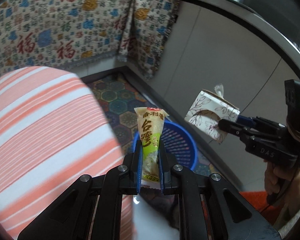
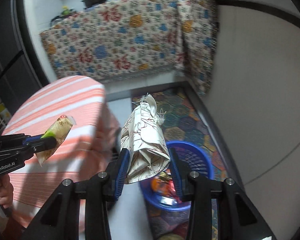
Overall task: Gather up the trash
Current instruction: 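Carry the snack packet and white wrapper to the wastebasket and release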
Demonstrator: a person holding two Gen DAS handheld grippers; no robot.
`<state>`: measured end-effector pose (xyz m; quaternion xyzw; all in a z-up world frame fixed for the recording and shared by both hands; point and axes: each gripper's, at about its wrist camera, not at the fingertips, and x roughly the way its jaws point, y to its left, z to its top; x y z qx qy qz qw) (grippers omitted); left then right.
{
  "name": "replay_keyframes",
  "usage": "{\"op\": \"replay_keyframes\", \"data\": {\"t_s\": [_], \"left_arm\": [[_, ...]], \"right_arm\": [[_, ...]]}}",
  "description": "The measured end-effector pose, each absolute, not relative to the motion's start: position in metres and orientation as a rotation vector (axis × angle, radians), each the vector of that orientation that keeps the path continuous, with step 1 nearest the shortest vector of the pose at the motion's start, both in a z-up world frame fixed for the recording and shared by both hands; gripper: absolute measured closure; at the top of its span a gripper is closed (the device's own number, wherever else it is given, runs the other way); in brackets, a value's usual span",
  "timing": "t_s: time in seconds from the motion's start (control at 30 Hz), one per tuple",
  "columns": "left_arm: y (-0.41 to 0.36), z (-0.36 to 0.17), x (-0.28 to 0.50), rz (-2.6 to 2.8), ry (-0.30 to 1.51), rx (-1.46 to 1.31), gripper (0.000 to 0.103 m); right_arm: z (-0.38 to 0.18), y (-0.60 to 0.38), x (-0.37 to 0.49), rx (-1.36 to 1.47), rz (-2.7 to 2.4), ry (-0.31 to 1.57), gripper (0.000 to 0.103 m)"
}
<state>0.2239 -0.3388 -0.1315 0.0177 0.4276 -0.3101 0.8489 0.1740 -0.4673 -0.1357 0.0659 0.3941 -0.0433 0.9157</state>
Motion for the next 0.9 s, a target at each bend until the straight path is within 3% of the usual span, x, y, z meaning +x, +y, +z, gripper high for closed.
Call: {"op": "replay_keyframes", "data": {"t_s": [0.3,0.9], "left_arm": [[-0.403,-0.166,0.246,-0.663,0.951,0.049,0.091],[-0.452,-0.211,0.259,-0.701,1.002,0.105,0.09]], "right_arm": [[-0.161,-0.529,0.177,0.187,-0.161,0.819,0.062],[-0.208,-0.583,0.199,0.258,-0.157,0.934,0.062]]}}
